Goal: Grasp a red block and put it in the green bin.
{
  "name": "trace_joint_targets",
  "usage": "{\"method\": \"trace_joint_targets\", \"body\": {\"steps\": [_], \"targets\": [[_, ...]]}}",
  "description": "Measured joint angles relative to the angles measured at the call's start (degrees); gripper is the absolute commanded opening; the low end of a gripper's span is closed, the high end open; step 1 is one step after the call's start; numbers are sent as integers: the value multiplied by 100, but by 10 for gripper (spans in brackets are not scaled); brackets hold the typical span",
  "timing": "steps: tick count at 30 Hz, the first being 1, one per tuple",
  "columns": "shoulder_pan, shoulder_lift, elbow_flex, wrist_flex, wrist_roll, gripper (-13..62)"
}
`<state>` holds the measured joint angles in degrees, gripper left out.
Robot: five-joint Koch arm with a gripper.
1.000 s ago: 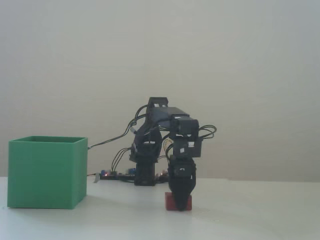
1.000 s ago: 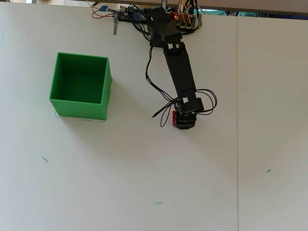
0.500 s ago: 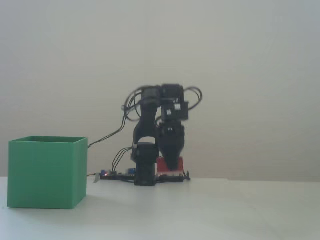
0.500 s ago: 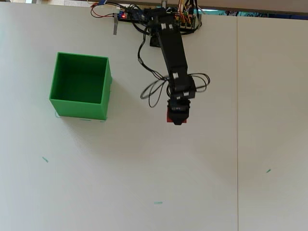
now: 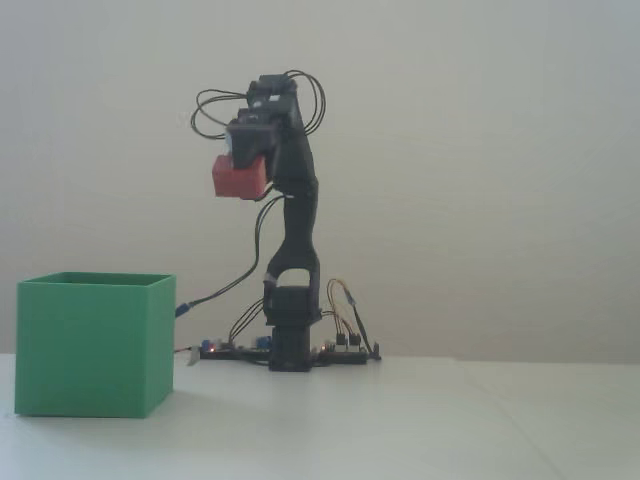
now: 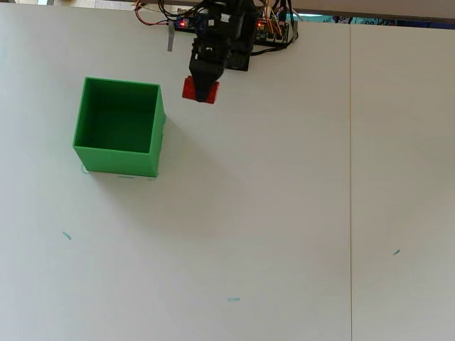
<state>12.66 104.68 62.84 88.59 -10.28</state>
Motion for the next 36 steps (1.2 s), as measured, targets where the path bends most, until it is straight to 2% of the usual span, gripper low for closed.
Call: {"method": "trace_joint_targets", "body": {"steps": [4,15,20,27,33,34,36], "targets": [[677,149,914,-703,-483,36],[1749,193,2171,-3542,-905,36],[2276,-211,2347,-4500,-1151,36],[2865,-1169,2355,-4966,-1371,36],[2927,-1248,2364,-5062,-1450,44],[2936,-1248,2355,-5089,-1450,100],[2936,-1248,2355,-5115,-1450,296]]}}
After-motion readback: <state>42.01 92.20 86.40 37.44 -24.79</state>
